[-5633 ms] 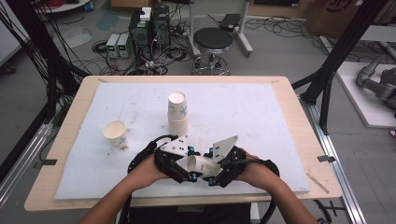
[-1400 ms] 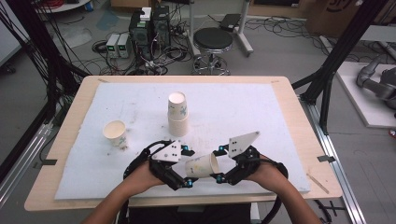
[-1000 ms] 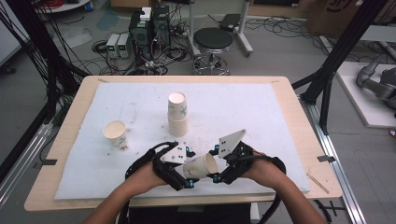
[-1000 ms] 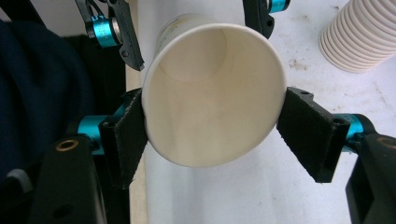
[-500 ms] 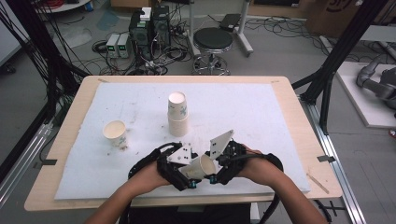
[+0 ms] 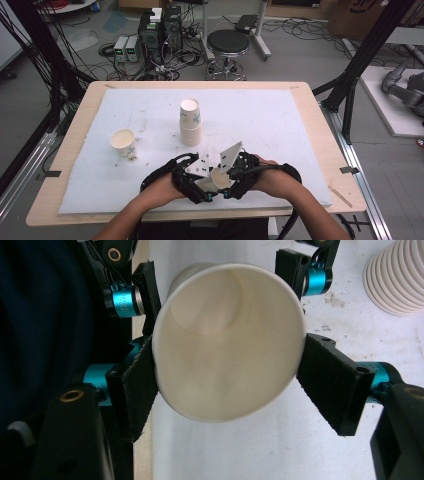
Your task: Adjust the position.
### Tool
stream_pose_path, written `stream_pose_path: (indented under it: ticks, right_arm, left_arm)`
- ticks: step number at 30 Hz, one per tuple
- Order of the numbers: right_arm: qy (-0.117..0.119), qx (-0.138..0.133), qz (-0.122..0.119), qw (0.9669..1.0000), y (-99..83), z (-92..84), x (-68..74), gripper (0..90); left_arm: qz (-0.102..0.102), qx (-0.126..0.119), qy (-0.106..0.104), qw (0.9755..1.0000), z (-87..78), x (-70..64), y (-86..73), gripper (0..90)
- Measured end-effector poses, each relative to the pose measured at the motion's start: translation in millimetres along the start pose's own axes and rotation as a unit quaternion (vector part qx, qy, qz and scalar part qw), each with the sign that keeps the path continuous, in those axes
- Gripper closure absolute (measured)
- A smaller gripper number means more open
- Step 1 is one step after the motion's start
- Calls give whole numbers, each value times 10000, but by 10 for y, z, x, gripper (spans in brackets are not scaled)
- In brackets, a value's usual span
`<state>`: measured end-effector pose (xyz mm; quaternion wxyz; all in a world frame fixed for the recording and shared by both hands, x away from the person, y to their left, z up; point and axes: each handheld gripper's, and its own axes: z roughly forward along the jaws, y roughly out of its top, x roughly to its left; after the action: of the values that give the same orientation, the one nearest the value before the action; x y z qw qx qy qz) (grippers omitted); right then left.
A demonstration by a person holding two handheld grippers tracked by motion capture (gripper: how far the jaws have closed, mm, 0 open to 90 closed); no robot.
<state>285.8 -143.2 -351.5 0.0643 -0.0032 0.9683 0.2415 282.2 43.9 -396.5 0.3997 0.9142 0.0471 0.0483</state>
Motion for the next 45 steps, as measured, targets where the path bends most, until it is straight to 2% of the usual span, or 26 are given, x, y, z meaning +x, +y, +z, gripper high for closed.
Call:
stream_pose_path:
  ticks: [6,12,14,15,20,24,28,30,32,35,37,39,43,45]
  right_arm:
    - [4,9,4,10000,12,1,3,275]
    - [29,-57,4,10000,1,2,-1,276]
    - [18,-119,15,9999,-4,-2,-3,265]
    - [31,-197,16,9998,-9,-4,-8,252]
    - [63,-730,229,9970,-67,-76,-28,219]
    - [89,-1157,372,9926,-130,-160,-38,219]
    - [-53,-1456,579,9876,-240,-224,-38,218]
    - [-163,-1619,720,9840,-320,-244,-42,219]
    - [-236,-1830,893,9788,-413,-258,-36,219]
    - [-399,-2218,1213,9667,-557,-266,-30,218]
    - [-488,-2483,1444,9566,-642,-272,-25,218]
    - [-608,-2632,1538,9504,-719,-276,-25,219]
    - [-894,-2836,1731,9390,-848,-278,-12,218]
    - [-1045,-2927,1788,9335,-908,-270,-6,218]
  left_arm:
    - [21,-9,-68,10000,6,-2,0,317]
    - [50,-22,-88,9999,-4,1,-8,328]
    - [-2,-83,-94,9999,-6,1,-13,325]
    - [12,-93,-96,9999,-13,8,-15,321]
    - [-175,-264,-78,9995,-27,25,-72,316]
    - [-357,-404,-30,9985,-25,49,-144,313]
    - [-542,-646,48,9964,-27,62,-209,307]
    - [-607,-770,138,9951,-33,69,-239,305]
    - [-658,-885,214,9937,-44,77,-272,305]
    - [-766,-1098,329,9904,-53,82,-323,305]
    - [-814,-1208,421,9884,-59,82,-356,306]
    - [-812,-1280,493,9872,-76,86,-388,306]
    - [-900,-1492,622,9827,-110,96,-450,306]
    - [-912,-1551,690,9813,-126,100,-482,306]
